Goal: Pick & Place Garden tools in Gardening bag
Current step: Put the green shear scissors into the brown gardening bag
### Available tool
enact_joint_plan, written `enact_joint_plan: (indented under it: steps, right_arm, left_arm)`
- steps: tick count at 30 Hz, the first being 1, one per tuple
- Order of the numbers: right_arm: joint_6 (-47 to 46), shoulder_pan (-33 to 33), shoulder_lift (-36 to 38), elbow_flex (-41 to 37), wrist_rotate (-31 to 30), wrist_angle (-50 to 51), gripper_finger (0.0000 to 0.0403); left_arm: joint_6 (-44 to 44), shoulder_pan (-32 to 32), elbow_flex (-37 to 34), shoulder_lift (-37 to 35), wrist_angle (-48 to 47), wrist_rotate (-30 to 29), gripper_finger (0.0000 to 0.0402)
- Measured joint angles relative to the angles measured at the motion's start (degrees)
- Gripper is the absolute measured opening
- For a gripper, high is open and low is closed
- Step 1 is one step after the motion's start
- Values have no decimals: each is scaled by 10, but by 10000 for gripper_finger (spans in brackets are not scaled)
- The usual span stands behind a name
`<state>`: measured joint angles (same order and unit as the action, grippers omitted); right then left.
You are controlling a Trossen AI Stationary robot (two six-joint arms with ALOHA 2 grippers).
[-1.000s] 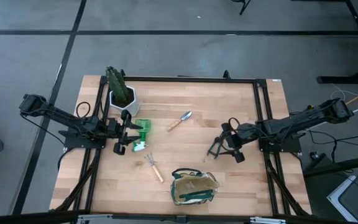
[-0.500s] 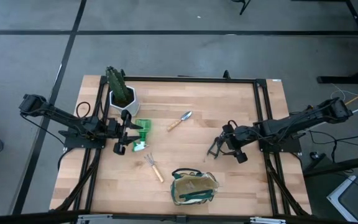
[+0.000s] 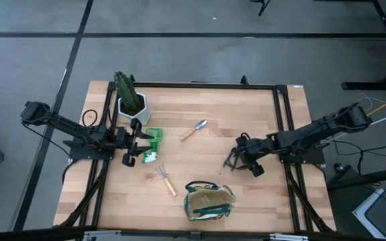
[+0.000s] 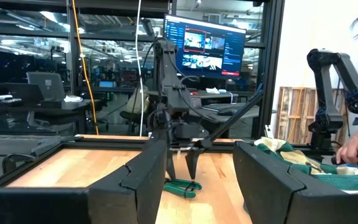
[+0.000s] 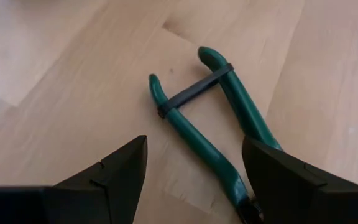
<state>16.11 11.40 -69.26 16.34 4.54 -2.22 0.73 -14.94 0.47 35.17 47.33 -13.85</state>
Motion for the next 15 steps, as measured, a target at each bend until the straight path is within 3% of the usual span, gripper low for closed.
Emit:
enact_joint_plan:
  steps: [8, 15]
  right_arm:
    - [26, 0, -36, 0, 2, -38, 261]
    - [28, 0, -52, 1, 11, -45, 188]
  left_arm:
    - [0, 0, 0, 0, 0, 0, 182]
    - [0, 0, 0, 0, 0, 0, 182]
